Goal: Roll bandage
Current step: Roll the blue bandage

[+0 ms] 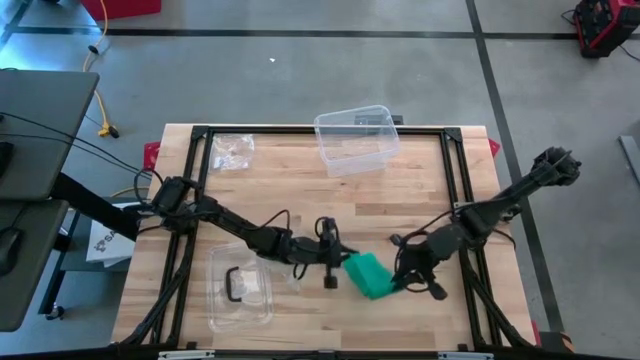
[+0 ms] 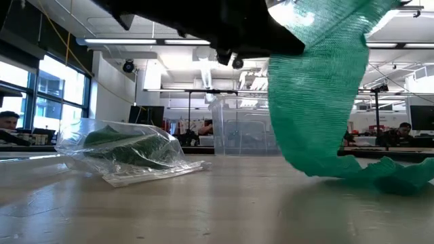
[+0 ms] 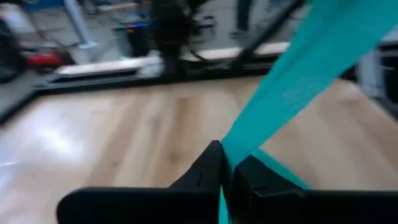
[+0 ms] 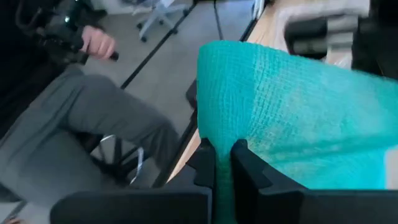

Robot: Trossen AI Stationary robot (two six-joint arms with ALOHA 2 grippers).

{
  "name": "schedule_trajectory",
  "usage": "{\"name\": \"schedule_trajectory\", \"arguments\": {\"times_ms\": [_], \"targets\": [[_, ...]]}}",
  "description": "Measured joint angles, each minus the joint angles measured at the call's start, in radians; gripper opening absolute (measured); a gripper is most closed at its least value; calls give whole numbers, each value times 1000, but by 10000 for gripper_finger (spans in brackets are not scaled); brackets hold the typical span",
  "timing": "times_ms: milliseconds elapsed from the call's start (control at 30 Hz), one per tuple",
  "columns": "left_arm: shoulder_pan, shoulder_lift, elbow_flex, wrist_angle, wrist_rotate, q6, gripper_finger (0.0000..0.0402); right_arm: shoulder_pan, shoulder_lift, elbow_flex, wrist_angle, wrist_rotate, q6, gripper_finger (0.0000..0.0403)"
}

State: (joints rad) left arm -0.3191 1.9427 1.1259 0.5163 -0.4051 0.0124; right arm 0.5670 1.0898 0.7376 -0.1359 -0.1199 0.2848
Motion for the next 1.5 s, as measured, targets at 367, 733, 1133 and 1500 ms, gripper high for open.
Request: {"name": "schedule_trajectory", "arguments": {"times_ms": [367, 733, 1133, 1500], "targets": [[-95, 0, -1, -319, 7, -25, 122, -114, 189, 0, 4, -392, -63, 10], [-287, -11, 84, -305, -390, 144, 168, -323, 208, 0, 91, -829, -205, 10], [-275, -9, 144, 57, -215, 445, 130, -453, 208, 0, 155, -861, -185, 11], [-222, -1, 173, 47, -157, 479, 117, -491, 208, 0, 162, -855, -181, 12]]}}
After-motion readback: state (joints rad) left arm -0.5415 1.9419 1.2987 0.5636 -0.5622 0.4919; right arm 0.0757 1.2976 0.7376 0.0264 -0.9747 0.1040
